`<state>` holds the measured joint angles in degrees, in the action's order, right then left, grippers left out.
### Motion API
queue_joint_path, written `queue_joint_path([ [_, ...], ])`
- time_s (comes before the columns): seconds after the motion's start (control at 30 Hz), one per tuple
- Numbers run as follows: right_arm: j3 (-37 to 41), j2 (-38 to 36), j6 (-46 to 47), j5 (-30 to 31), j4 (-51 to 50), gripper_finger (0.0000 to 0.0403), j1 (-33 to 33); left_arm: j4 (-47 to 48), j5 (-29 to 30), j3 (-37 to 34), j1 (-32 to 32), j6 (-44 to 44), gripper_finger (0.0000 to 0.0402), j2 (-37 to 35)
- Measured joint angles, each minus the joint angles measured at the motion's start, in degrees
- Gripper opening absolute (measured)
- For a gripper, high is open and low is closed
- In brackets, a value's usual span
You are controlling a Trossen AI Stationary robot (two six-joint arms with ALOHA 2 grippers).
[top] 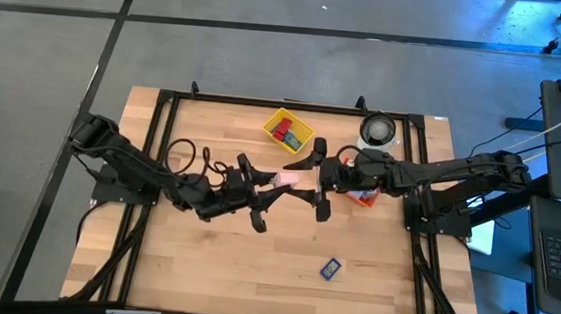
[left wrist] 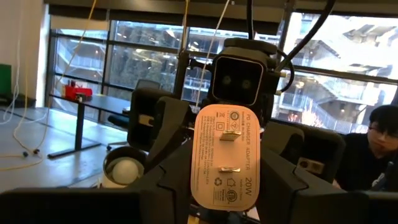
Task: Pick & Place Office items
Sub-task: Put the pink charger adapter into the orange bin
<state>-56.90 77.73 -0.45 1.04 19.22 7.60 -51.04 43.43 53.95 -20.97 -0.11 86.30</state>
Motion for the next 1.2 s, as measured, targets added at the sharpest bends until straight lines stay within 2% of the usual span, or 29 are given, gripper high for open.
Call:
queue_joint_path([
  [0.13,0.0,0.0,0.5,0.0,0.5,0.0257,0.0,0.2,-2.4,0.0,1.1,0.1,0.0125,0.0],
  [0.3,0.0,0.0,1.0,-1.5,0.5,0.0224,0.0,0.2,-7.5,0.0,3.3,-3.9,0.0125,0.0],
  [0.4,0.0,0.0,2.3,-1.9,0.5,0.0196,0.0,0.2,-9.3,0.0,4.1,-5.3,0.0125,0.0],
  [0.63,0.0,-0.1,5.0,-2.6,-0.4,0.0115,0.0,0.2,-8.5,0.0,3.8,-4.8,0.0125,-0.1],
  [0.97,0.0,0.0,4.6,-3.8,-0.6,0.0114,0.0,0.4,-8.0,0.0,3.0,-5.1,0.0131,0.0],
  [1.2,0.0,0.0,4.4,-3.8,-1.7,0.0114,-0.3,-0.6,-5.9,0.0,3.0,-6.3,0.0187,0.0],
])
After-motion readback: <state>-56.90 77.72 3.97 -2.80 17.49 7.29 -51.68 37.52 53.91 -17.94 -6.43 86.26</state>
